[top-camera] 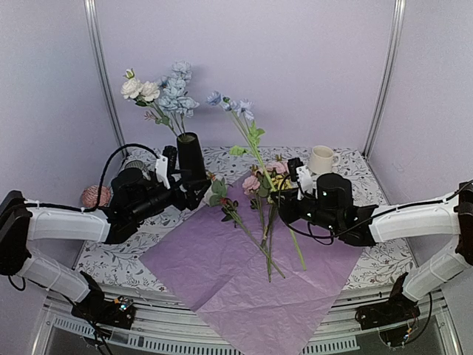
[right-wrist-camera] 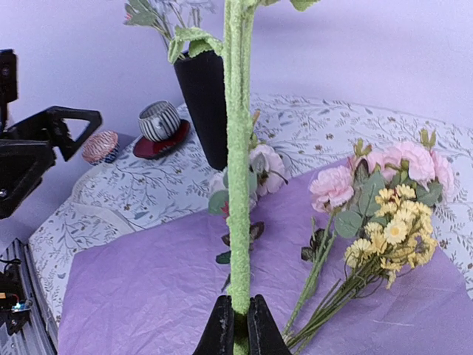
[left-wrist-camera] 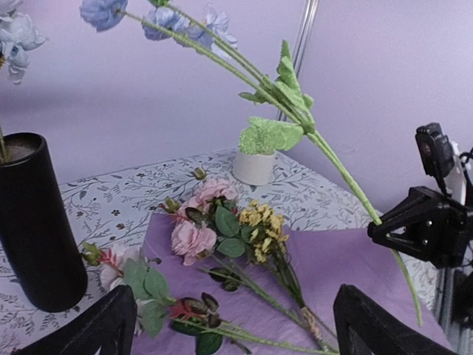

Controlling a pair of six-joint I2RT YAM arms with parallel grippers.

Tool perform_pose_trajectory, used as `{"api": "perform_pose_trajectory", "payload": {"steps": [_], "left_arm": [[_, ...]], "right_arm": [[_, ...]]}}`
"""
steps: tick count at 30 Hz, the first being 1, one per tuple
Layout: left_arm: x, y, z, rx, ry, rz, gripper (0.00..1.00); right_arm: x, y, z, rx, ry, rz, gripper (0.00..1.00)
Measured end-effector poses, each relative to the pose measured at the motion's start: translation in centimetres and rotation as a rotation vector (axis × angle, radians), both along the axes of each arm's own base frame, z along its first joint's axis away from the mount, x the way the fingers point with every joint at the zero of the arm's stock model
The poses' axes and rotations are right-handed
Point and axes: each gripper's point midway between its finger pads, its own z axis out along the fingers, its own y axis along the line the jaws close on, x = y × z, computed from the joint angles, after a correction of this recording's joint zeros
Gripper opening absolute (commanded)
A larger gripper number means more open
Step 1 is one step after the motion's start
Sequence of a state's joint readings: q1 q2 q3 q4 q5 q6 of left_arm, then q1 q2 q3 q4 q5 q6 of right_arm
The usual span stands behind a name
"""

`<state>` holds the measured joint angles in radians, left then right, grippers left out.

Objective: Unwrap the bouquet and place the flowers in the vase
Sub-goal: Pass from the right arm to the left

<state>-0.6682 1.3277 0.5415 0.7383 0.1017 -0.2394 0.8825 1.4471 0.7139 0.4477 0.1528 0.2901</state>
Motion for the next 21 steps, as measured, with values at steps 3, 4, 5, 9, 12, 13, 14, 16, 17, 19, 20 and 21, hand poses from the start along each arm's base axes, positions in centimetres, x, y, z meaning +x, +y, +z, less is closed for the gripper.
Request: {"api": "perform_pose_trajectory", "payload": {"steps": [3,4,5,9,12,13,14,16,17,19,20,21], "left_arm": [[0.1,-1.2,1.3,-0.073,0.034,-0.026,0.94],[0.1,-1.7,1.7,-0.095,0.043,-0.037,0.93],[0.0,-2.3,2.1,-0.119,0.056,-0.048,0.93],[-0.6,-5.0,3.3,-0.175,0.081,-0.107,0.9],[-1.4,-7.6,4.1,-0.203,0.087,-0.163,0.88],[-1.7,-8.3,4.3,-0.21,0.087,-0.18,0.87],[-2.1,-9.4,4.7,-0.218,0.084,-0.204,0.87],[-2.8,-10.8,5.2,-0.229,0.076,-0.241,0.86],[-3.1,-11.6,5.5,-0.234,0.071,-0.261,0.84],[-3.6,-13.0,5.8,-0.24,0.067,-0.297,0.81],[-3.8,-13.5,5.9,-0.242,0.069,-0.309,0.79],[-3.9,-13.9,6.0,-0.246,0.071,-0.32,0.77]], "right_arm": [[-1.4,0.1,2.0,0.04,-0.067,0.049,0.05],[-1.9,0.1,2.7,0.051,-0.095,0.065,0.05],[-2.5,0.2,3.4,0.06,-0.122,0.082,0.06],[-4.1,1.0,5.4,0.094,-0.198,0.145,0.06],[-4.5,1.2,5.9,0.103,-0.22,0.171,0.06],[-4.6,1.3,6.1,0.106,-0.224,0.177,0.06],[-4.7,1.4,6.1,0.108,-0.227,0.186,0.06],[-4.9,1.5,6.2,0.11,-0.229,0.197,0.06],[-5.0,1.6,6.2,0.109,-0.23,0.204,0.06],[-5.2,1.8,6.2,0.11,-0.231,0.214,0.06],[-5.3,1.8,6.2,0.109,-0.233,0.22,0.06],[-5.4,1.9,6.2,0.109,-0.234,0.225,0.06]]}}
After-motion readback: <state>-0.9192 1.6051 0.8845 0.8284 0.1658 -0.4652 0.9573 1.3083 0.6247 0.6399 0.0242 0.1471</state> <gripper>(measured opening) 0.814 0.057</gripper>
